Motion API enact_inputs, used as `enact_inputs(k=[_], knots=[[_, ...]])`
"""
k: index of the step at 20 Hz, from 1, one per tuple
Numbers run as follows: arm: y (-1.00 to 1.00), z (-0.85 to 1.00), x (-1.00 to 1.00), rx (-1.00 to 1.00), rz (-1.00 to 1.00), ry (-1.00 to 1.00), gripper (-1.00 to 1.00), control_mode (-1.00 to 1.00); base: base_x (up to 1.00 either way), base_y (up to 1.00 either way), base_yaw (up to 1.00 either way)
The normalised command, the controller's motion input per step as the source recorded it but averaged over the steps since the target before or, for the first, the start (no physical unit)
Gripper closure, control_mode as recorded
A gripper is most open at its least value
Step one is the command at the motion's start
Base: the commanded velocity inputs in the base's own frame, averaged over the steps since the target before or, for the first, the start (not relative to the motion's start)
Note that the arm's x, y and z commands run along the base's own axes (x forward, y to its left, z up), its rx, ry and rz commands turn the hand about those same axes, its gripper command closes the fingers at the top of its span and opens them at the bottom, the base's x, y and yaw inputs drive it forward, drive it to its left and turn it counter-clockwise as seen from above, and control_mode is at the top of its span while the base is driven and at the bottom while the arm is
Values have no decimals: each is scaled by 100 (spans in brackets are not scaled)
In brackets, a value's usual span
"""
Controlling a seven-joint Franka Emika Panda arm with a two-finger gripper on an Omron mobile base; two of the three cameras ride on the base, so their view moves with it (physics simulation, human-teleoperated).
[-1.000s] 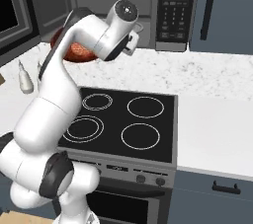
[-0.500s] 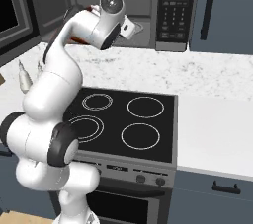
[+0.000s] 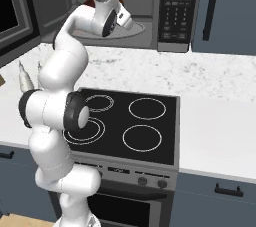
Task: Open the microwave, place the bowl with waffle inside the microwave, then close the microwave door and turn it on.
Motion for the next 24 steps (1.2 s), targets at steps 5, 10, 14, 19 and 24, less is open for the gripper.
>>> enact_inputs(k=[5, 10, 14, 19, 24], knots=[[2, -18, 26, 0, -5, 0, -100, -100, 0, 0, 0], [-1, -19, -13, 1, 0, -7, -100, -100, 0, 0, 0], [-21, 0, -69, 4, 0, -24, -100, -100, 0, 0, 0], [-20, -1, -100, -1, 13, -9, -100, -100, 0, 0, 0], [-1, -5, -100, -9, 22, 0, -100, -100, 0, 0, 0]])
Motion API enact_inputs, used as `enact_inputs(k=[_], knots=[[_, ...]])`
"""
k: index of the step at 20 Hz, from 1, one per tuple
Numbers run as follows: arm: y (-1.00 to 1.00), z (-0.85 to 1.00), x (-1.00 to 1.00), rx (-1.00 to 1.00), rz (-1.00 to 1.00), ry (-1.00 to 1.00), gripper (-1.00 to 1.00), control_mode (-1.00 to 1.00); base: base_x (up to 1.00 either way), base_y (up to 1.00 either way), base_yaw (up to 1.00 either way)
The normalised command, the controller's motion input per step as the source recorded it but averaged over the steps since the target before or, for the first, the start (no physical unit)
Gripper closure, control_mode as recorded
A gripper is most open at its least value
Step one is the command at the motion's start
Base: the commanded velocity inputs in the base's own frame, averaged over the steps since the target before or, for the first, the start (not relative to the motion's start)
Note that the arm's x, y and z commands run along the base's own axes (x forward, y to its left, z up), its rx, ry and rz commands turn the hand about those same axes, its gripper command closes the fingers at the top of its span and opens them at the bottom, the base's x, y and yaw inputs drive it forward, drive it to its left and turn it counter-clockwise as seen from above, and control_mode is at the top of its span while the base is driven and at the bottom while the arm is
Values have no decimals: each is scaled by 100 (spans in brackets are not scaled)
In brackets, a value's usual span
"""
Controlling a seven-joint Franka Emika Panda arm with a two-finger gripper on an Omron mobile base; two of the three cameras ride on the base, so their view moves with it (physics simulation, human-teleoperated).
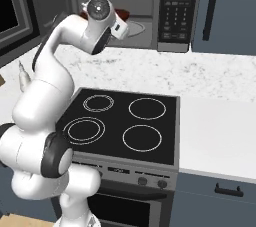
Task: Open the microwave, place the bowl with waffle inside the microwave, then close the microwave door and turn it on.
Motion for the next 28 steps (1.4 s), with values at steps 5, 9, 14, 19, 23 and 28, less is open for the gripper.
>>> enact_inputs(k=[5, 9, 14, 19, 23, 28], knots=[[14, -25, -79, -25, 14, 28, -100, -100, 0, 0, 0], [48, -66, -64, -27, 15, 38, -100, -100, 0, 0, 0], [41, -83, -58, -19, 21, 30, -100, -100, 0, 0, 0], [43, -92, -68, -12, 30, 12, -100, -100, 0, 0, 0], [49, -67, -15, -13, 22, 1, -100, -100, 0, 0, 0], [56, -45, -4, -21, 14, -1, -100, -100, 0, 0, 0]])
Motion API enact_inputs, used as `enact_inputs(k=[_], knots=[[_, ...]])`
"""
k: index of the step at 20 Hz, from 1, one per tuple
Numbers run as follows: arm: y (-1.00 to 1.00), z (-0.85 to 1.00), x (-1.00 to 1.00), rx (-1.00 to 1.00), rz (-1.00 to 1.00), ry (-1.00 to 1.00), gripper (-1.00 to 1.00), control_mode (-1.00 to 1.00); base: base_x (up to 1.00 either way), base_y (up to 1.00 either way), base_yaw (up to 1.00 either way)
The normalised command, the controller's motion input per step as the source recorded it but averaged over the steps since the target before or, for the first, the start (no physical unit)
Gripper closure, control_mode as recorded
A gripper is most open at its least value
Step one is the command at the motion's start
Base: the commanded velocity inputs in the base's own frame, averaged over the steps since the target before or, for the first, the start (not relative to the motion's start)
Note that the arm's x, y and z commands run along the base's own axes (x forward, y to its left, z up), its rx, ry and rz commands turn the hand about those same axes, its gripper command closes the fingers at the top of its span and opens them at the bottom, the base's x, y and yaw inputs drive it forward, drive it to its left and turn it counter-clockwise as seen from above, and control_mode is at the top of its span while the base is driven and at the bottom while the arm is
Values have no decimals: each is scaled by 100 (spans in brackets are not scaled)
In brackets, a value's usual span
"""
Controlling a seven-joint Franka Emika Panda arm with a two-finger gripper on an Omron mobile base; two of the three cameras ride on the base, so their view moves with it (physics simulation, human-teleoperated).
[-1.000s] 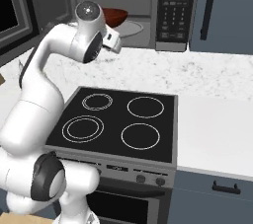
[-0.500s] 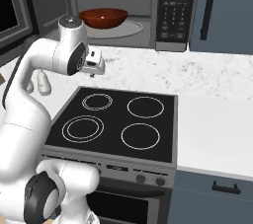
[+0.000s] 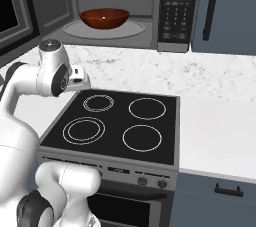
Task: Open the microwave, place the bowl with waffle inside the microwave, then close the microwave door and turn it on.
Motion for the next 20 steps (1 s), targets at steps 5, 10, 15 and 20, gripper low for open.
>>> enact_inputs(k=[5, 10, 15, 20], knots=[[28, -50, -5, -9, 12, -3, -100, -100, 0, 0, 0], [23, -54, -1, -5, 4, -8, -100, -100, 0, 0, 0], [28, -18, -20, -5, 0, -29, 100, -100, 0, 0, 0], [32, -3, -21, -12, 0, -38, 100, -100, 0, 0, 0]])
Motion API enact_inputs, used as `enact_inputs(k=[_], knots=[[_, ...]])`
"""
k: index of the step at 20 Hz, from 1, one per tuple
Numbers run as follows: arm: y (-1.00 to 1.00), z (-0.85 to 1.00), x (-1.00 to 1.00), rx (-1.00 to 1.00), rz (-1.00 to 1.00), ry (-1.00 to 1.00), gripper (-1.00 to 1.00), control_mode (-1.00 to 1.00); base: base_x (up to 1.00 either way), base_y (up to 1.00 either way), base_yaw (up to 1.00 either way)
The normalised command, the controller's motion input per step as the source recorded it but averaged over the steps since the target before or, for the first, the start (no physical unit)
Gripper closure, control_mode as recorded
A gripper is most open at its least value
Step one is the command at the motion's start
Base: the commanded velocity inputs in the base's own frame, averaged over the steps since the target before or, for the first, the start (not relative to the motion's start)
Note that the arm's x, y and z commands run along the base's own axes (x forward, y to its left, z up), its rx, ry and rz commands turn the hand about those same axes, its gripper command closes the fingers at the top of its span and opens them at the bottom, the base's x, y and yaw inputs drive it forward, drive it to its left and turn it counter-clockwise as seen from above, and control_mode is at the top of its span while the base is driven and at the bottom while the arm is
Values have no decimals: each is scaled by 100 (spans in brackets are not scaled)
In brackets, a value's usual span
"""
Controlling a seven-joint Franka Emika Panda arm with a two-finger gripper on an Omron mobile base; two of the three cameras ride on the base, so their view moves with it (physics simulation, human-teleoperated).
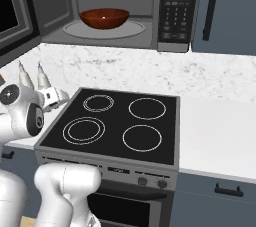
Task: Open the microwave, place the bowl with waffle inside the microwave, then close the microwave door and turn it on.
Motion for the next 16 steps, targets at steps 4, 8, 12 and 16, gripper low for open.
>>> enact_inputs(k=[4, 8, 12, 16], knots=[[52, 0, -20, -32, -10, -33, 100, -100, 0, 0, 0], [55, 16, -29, -35, -17, -25, 100, -100, 0, 0, 0], [48, 92, -38, -21, -18, -3, 100, -100, 0, 0, 0], [76, 61, -23, -31, -20, -1, 100, -100, 0, 0, 0]])
